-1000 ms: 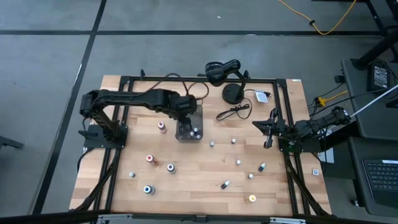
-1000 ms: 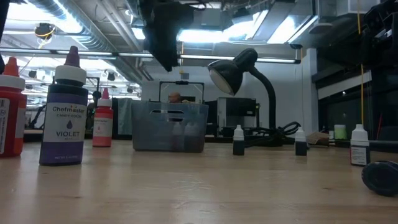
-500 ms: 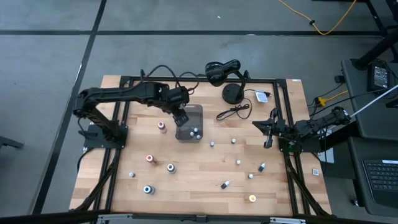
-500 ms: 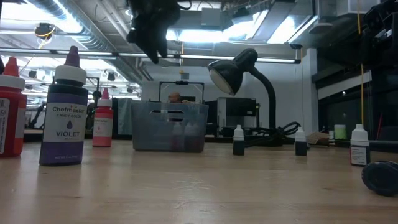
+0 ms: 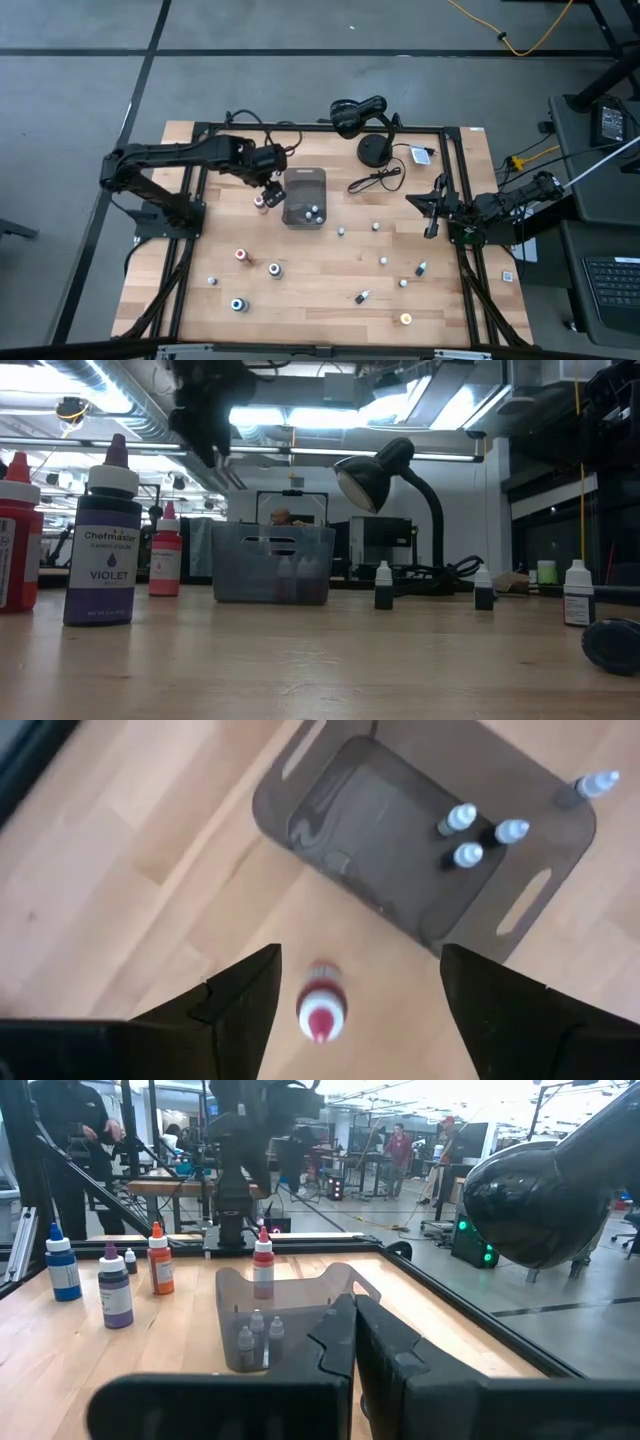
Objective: Pick & Place food coloring
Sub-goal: Put the left small red food coloring bottle into the gray transparent bin
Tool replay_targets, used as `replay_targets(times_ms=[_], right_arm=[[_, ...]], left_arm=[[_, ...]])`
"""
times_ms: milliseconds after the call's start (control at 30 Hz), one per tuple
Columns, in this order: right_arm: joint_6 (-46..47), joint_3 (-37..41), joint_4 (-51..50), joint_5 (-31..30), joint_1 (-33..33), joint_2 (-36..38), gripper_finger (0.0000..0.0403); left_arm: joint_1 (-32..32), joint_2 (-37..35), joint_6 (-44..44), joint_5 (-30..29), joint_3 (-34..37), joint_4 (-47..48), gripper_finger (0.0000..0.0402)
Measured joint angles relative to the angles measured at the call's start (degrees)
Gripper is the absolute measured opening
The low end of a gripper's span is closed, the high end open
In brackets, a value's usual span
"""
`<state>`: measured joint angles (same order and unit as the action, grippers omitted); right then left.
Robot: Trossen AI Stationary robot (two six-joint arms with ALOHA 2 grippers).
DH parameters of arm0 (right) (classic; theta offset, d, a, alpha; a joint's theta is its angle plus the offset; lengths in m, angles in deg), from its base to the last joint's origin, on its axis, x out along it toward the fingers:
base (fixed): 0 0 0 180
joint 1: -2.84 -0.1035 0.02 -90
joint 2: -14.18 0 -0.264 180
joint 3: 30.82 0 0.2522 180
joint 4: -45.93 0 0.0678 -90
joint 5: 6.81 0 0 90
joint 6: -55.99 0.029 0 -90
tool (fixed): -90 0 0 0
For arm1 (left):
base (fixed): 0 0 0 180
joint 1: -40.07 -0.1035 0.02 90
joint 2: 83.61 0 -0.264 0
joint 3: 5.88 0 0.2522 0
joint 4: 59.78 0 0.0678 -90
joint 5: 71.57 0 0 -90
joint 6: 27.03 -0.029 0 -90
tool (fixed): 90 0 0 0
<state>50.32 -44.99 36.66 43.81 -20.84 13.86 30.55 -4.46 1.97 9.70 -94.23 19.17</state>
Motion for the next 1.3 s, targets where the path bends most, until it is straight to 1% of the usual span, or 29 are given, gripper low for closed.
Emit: replay_targets(times_ms=[233, 400, 567, 667, 867, 1300], right_arm=[[0.00, -0.02, -0.02, 0.00, 0.00, 0.00, 0.0015], [0.01, -0.02, -0.01, 0.00, -0.02, 0.00, 0.0015], [0.02, 0.00, 0.00, 0.00, 0.00, 0.00, 0.0015], [0.01, 0.00, 0.00, 0.00, 0.00, 0.00, 0.0015], [0.00, -0.02, 0.00, 0.00, -0.02, 0.00, 0.0015], [0.00, 0.00, -0.02, 0.00, 0.00, 0.00, 0.0015]], left_arm=[[-0.04, -6.48, 4.49, -4.01, 4.84, 0.83, 0.0267], [-0.04, -10.46, 7.83, -6.25, 7.64, 4.24, 0.0267], [0.05, -14.90, 11.70, -6.02, 10.78, 6.50, 0.0267], [0.51, -16.90, 13.97, -4.71, 12.39, 7.02, 0.0267], [3.97, -19.15, 17.26, -2.09, 15.46, 7.21, 0.0267], [14.78, -19.26, 23.24, -1.84, 16.09, 7.45, 0.0267]])
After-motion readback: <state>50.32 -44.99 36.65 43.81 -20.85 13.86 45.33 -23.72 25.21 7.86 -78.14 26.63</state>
